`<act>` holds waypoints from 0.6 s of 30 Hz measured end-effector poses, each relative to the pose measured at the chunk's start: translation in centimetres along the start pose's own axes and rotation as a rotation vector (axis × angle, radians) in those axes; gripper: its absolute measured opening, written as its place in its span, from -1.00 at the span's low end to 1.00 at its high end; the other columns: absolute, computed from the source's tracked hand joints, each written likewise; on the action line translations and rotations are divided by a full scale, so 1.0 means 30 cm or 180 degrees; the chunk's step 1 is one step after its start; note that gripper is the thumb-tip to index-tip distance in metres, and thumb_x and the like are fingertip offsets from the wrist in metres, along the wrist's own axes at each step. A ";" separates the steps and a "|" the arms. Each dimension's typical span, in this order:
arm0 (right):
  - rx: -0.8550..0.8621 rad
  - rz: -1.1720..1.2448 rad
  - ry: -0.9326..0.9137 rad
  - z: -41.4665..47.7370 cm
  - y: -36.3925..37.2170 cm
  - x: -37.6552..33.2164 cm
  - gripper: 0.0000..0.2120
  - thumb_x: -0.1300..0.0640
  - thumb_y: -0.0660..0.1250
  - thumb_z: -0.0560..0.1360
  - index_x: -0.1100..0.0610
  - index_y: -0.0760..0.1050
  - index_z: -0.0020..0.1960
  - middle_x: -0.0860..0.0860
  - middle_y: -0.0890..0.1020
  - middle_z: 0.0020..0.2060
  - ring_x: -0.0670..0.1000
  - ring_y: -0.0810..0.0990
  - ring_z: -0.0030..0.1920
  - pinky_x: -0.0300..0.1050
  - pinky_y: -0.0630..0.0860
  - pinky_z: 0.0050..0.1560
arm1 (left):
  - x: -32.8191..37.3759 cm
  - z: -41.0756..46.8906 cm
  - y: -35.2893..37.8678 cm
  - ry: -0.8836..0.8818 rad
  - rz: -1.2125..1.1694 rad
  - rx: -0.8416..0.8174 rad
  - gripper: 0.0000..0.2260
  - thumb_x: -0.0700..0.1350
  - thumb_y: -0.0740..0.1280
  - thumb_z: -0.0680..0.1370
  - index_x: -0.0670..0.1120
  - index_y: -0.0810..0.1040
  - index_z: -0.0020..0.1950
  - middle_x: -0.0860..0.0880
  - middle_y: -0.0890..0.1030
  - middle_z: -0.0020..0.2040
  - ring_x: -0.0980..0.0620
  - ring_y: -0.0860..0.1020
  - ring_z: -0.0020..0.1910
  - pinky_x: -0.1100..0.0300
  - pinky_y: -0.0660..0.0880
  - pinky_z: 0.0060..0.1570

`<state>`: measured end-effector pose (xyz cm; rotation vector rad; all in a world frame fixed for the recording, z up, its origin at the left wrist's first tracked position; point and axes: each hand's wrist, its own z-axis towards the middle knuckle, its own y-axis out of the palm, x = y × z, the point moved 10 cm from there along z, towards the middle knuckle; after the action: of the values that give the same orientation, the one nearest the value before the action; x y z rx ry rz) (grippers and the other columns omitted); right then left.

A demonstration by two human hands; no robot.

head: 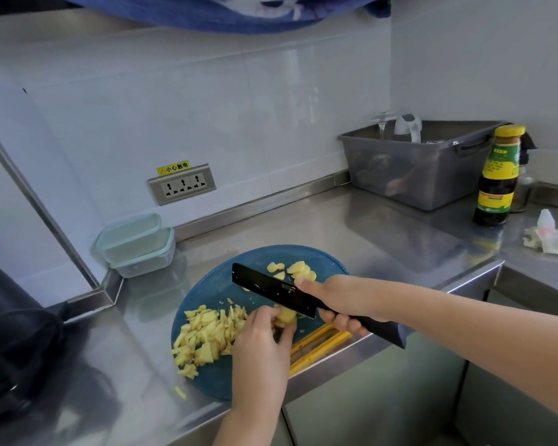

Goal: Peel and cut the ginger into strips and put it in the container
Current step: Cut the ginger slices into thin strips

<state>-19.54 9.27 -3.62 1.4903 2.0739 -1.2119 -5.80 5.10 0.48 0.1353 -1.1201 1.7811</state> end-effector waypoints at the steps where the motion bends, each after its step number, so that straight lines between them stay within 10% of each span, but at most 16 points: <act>1: -0.0001 0.0017 -0.0049 -0.003 -0.004 -0.007 -0.39 -0.46 -0.03 0.48 0.05 0.27 -0.39 -0.05 0.30 -0.53 -0.08 0.22 -0.56 -0.25 0.26 -0.49 | 0.001 0.001 0.000 0.0015 0.0005 0.0004 -0.80 -0.20 0.56 0.32 -0.10 0.60 -0.13 0.14 0.50 -0.22 0.14 0.52 -0.31 0.49 0.34 -0.37; 18: -0.0116 -0.0132 -0.0262 -0.031 -0.004 -0.026 -0.39 -0.45 -0.02 0.48 0.06 0.27 -0.38 -0.05 0.29 -0.51 -0.09 0.20 -0.55 -0.27 0.24 -0.49 | 0.006 0.004 0.007 0.0063 0.0100 -0.0119 -0.81 -0.22 0.57 0.30 -0.11 0.66 -0.13 0.09 0.58 -0.22 0.15 0.54 -0.31 0.53 0.30 -0.42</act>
<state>-19.13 9.49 -2.49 1.3645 2.0713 -1.2227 -6.10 5.09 0.51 0.0778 -1.1466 1.7844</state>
